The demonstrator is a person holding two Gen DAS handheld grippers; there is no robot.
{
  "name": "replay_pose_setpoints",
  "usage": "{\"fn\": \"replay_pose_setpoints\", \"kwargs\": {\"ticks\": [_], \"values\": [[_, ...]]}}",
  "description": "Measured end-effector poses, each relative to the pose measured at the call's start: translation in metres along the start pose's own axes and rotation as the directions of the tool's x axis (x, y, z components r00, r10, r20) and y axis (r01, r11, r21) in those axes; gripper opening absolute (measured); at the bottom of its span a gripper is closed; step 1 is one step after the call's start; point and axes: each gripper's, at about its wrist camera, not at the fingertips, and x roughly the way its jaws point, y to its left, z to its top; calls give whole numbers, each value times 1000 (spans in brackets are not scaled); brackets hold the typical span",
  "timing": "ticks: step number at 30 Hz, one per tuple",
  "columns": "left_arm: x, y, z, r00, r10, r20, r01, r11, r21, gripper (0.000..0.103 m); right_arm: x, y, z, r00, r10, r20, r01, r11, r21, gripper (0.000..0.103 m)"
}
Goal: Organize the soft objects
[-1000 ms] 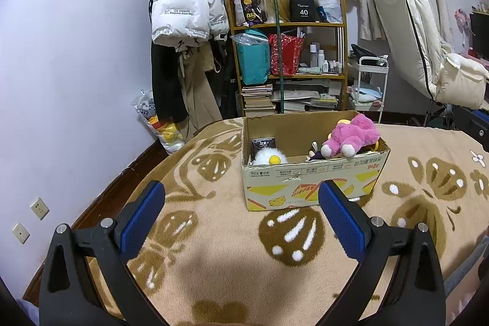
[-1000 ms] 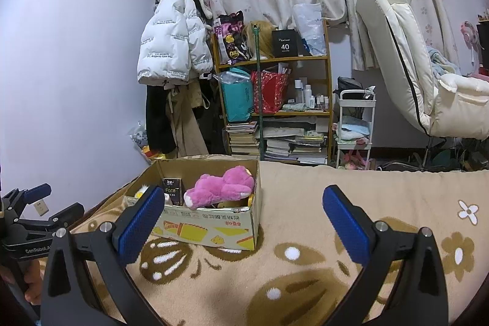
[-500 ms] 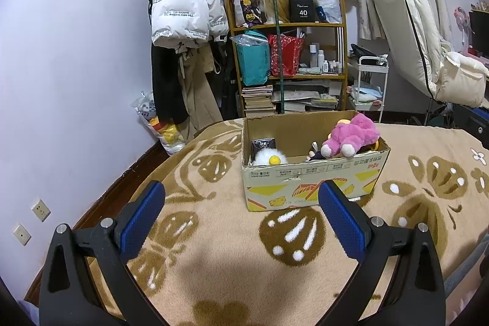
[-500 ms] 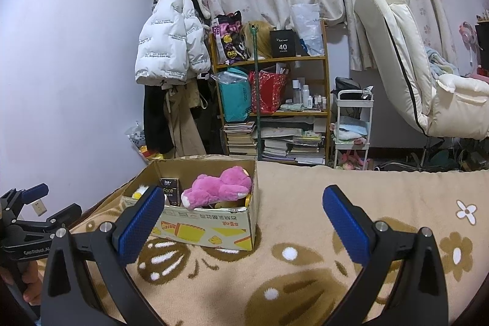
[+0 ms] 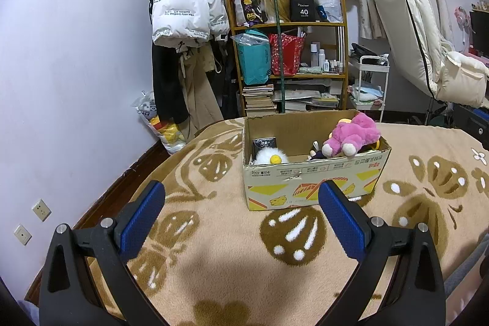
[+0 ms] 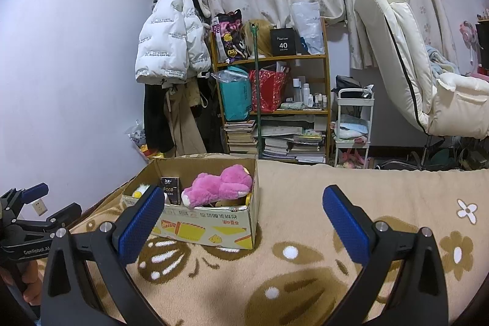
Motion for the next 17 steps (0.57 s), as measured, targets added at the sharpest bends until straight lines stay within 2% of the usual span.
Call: {"fn": "replay_pose_setpoints", "kwargs": {"ticks": [17], "values": [[0, 0, 0, 1000, -2, 3, 2, 1000, -1, 100, -1, 0, 0, 1000, 0, -3, 0, 1000, 2, 103]]}}
